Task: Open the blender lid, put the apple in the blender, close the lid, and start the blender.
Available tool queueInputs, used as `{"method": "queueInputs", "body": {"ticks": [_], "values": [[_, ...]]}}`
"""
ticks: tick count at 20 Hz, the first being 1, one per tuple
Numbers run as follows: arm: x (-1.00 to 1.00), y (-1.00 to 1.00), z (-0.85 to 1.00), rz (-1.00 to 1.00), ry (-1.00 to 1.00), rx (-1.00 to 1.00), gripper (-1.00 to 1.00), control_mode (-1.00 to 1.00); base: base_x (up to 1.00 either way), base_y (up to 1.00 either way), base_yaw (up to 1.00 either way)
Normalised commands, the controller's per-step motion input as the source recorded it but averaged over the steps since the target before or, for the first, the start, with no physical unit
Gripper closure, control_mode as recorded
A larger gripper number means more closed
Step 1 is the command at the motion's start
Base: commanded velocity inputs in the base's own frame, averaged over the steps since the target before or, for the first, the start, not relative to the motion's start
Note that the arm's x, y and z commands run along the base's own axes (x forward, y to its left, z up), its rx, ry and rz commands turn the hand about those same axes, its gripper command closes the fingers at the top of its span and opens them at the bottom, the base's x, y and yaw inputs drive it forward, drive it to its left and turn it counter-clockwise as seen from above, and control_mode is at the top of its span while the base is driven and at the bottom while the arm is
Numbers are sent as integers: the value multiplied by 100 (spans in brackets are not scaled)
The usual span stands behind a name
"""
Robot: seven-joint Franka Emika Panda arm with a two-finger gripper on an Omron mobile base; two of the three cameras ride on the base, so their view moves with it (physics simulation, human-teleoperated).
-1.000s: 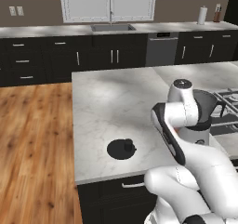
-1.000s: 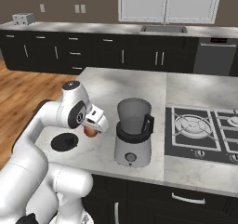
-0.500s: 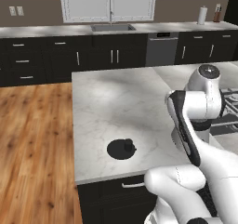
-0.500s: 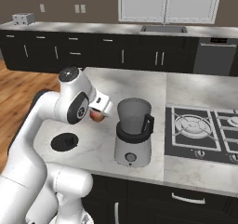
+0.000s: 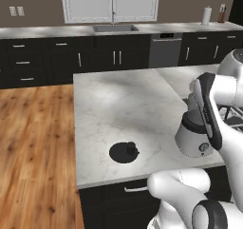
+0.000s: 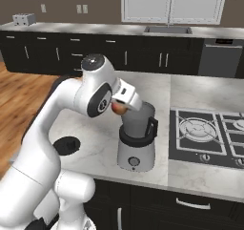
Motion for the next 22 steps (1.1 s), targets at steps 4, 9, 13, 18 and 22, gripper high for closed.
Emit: {"method": "queueInputs", "body": {"ticks": [4, 9, 13, 18, 22], "values": [[42, -32, -31, 0, 14, 0, 100, -100, 0, 0, 0], [57, -2, -64, 0, 16, 0, 100, -100, 0, 0, 0], [29, -5, -58, 0, 14, 0, 100, -100, 0, 0, 0], [0, -2, -50, 0, 6, 0, 100, -100, 0, 0, 0], [1, -6, -33, 1, 0, 0, 100, -100, 0, 0, 0]]}}
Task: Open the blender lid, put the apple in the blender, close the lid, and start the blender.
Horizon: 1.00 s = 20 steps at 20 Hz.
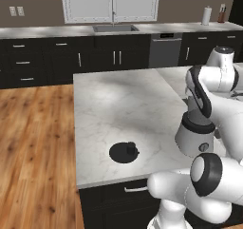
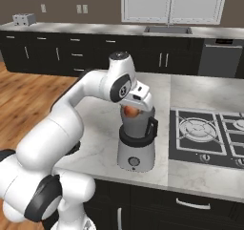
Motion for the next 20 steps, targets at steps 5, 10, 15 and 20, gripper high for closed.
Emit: {"method": "queueInputs", "body": {"ticks": [5, 10, 15, 20], "values": [[3, -26, -20, 7, -3, 4, 100, -100, 0, 0, 0], [2, 0, -80, 10, 10, 0, 100, -100, 0, 0, 0], [0, 13, -68, 6, 10, 0, -100, -100, 0, 0, 0], [0, 2, -4, 2, -5, 0, -100, -100, 0, 0, 0]]}}
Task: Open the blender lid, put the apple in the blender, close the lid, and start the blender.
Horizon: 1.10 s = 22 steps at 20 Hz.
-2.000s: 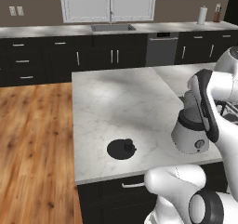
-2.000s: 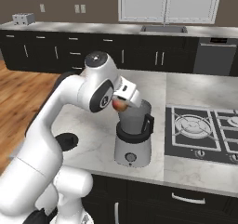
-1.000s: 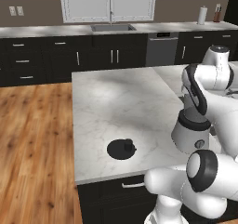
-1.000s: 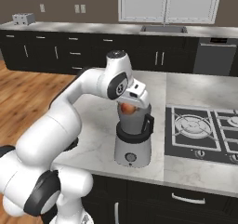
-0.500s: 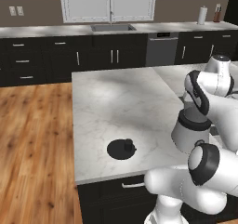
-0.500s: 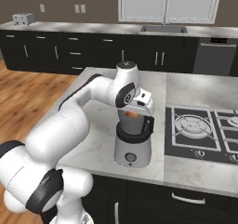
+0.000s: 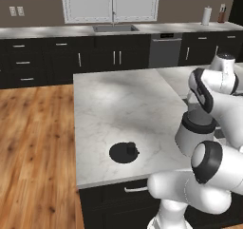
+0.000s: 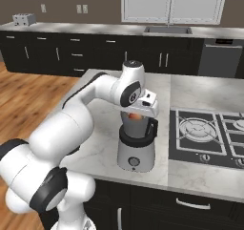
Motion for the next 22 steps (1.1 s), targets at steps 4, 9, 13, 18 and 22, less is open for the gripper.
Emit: {"method": "queueInputs", "body": {"ticks": [4, 9, 13, 18, 22], "values": [[0, 0, 35, 0, -15, 0, -100, -100, 0, 0, 0], [-11, 1, 57, 0, -18, 0, -100, -100, 0, 0, 0], [-72, 64, 46, 0, -11, 0, -100, -100, 0, 0, 0], [-68, 100, -16, 0, 3, -8, -100, -100, 0, 0, 0], [-30, 100, -55, 2, 14, -12, -100, -100, 0, 0, 0]]}}
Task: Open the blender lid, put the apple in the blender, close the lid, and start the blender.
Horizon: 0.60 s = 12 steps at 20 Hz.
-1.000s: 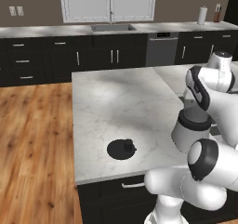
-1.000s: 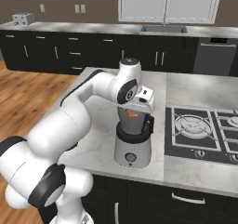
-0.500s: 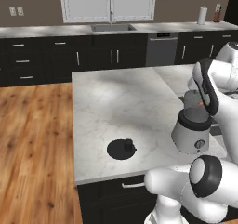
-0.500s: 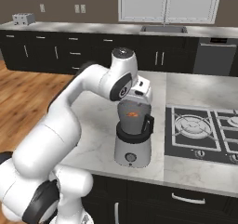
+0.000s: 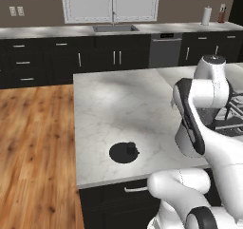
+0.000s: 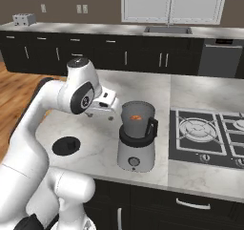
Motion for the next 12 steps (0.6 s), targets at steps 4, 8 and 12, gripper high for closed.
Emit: {"method": "queueInputs", "body": {"ticks": [4, 8, 12], "values": [[-4, 100, -52, 7, 21, -12, -100, -100, 0, 0, 0], [0, 100, -48, 9, 25, -14, -100, -100, 0, 0, 0], [20, 99, -44, 9, 26, -12, -100, -100, 0, 0, 0]]}}
